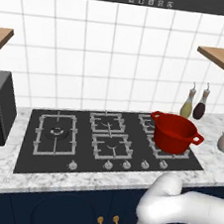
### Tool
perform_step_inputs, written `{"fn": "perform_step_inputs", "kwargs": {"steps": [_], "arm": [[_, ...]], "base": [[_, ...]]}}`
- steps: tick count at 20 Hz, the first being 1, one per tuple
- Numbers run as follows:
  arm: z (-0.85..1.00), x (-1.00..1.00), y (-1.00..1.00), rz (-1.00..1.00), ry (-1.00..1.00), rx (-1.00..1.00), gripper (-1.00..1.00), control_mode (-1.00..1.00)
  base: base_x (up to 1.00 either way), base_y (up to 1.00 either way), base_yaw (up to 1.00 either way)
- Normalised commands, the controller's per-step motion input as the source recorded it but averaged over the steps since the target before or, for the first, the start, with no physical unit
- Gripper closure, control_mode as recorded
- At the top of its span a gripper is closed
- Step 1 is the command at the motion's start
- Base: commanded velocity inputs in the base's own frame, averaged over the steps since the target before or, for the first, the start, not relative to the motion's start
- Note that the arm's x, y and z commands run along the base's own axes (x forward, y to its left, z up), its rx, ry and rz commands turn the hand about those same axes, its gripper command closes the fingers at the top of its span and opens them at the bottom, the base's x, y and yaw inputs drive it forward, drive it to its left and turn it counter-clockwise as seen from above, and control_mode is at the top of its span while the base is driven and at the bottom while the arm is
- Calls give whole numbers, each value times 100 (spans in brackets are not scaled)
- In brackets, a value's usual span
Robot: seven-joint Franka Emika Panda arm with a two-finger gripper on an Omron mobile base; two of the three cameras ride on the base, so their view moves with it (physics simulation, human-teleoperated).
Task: Pick the kettle from the counter and place it on a stove burner. Then turn the burner on.
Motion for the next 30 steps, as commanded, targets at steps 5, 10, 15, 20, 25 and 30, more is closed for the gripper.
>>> {"fn": "perform_step_inputs", "kwargs": {"steps": [5, 10, 15, 20, 25, 30], "arm": [[91, -58, 69, 0, -65, 1, 100, -100], [91, -3, 100, 0, -57, 0, 100, -100], [93, 0, 100, 0, -45, 0, 100, -100], [77, 7, 100, 0, -19, 0, 100, -100], [3, 43, 100, 0, 7, -2, 100, -100], [0, 49, 100, 0, 13, 0, 100, -100]], "base": [[0, 0, 0], [0, 0, 0], [0, 0, 0], [0, 0, 0], [0, 0, 0], [0, 0, 0]]}}
